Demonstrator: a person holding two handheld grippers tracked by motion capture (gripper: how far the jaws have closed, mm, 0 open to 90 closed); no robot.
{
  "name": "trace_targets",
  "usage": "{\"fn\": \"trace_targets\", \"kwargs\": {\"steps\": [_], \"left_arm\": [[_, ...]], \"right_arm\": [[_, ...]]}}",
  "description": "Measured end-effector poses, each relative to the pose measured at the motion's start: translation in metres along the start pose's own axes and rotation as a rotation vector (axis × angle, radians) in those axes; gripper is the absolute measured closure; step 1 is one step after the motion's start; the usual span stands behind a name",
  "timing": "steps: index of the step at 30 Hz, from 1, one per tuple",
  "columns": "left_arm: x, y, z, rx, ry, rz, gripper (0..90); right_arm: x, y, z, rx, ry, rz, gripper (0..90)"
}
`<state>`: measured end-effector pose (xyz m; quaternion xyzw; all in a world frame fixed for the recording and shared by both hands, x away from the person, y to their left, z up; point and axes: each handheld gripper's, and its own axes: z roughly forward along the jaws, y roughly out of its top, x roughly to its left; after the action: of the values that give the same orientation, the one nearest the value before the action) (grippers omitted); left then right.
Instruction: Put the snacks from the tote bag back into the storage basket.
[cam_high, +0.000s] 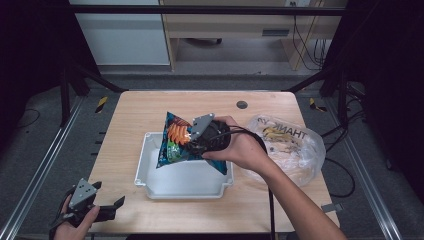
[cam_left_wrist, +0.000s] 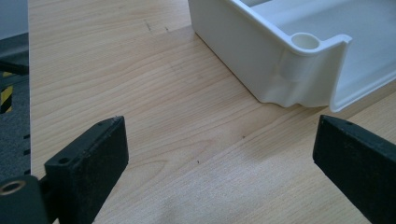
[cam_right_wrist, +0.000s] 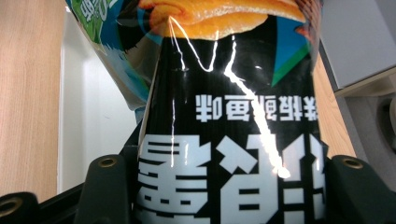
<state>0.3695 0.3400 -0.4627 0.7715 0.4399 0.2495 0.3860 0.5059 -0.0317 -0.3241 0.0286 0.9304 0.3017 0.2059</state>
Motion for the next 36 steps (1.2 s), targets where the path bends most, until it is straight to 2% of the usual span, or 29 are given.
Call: {"fn": "trace_targets", "kwargs": {"steps": [36], "left_arm": [[0.0,0.0,0.0,0.0,-0.002,0.003,3.1]], "right_arm": [[0.012,0.0,0.034,0.026,0.053,-0.016,41.2]]}}
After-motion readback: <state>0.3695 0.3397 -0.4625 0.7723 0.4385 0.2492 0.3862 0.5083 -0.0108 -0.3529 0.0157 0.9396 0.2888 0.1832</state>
